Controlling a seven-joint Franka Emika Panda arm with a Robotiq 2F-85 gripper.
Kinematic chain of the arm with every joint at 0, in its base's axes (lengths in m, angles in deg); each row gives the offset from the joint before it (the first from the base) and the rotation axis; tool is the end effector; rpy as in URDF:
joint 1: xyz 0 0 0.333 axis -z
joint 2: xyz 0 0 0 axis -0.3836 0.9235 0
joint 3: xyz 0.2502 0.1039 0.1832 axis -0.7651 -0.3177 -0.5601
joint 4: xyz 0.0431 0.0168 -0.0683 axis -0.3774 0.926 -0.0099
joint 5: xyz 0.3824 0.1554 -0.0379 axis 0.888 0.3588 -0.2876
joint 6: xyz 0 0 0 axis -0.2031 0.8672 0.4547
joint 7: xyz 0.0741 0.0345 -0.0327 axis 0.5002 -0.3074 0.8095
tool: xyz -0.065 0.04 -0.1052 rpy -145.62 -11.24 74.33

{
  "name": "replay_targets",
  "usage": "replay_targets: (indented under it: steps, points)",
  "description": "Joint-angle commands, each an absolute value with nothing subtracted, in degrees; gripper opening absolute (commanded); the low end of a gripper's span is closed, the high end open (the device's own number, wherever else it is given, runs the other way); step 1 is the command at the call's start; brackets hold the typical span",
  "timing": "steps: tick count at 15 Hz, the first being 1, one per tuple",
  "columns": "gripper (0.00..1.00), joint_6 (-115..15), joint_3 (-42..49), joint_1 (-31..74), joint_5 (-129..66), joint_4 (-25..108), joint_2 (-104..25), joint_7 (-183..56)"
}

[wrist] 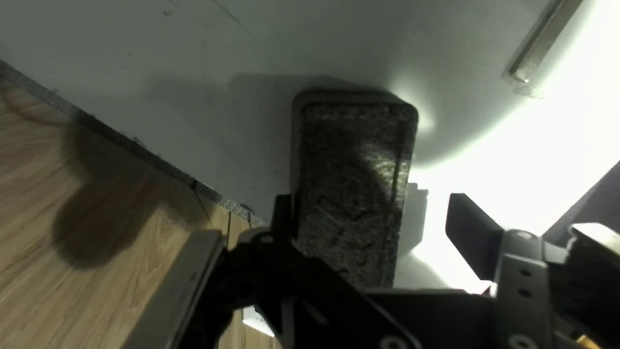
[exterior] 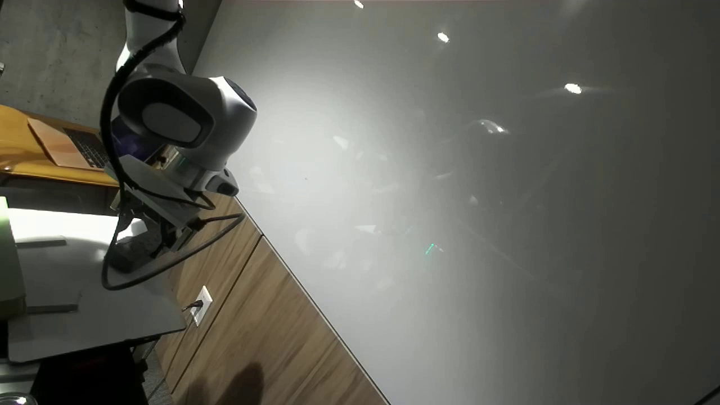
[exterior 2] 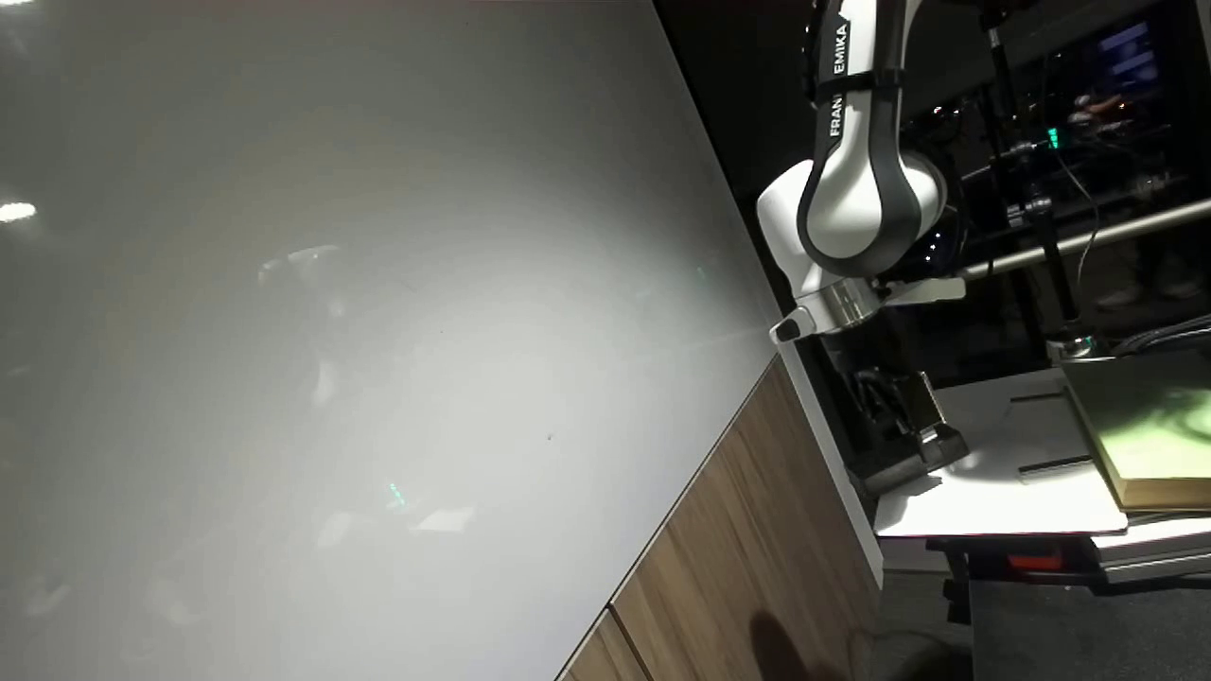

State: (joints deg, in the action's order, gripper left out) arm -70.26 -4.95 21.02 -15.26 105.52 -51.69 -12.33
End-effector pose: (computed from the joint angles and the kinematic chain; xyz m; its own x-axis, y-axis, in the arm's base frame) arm 0.3911 0.0350 0.1588 0.7713 0.6361 -0.0190 0.6278 -0.7654 -0.1417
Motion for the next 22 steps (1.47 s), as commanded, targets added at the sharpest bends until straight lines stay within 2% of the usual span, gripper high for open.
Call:
replay_targets:
  steps: [1, 4, 9, 11, 13, 18, 22]
  points:
    - [0.49, -72.7, -6.1, 21.6, -13.6, 105.5, -50.6, -10.5]
    - [0.29, -74.0, -6.4, 21.6, -14.6, 105.6, -50.3, -11.4]
    - [0.29, -77.4, -0.3, 18.9, -35.5, 107.2, -53.8, -32.1]
    - [0.29, -75.0, 2.9, 17.8, -45.4, 106.8, -56.1, -41.6]
    - [0.29, -71.6, 1.8, 19.8, -53.3, 106.2, -57.8, -50.7]
    - [0.29, -63.9, -1.9, 19.6, -51.9, 108.3, -61.7, -59.3]
    - [0.29, -65.9, -3.1, 19.4, -46.1, 106.9, -59.1, -60.9]
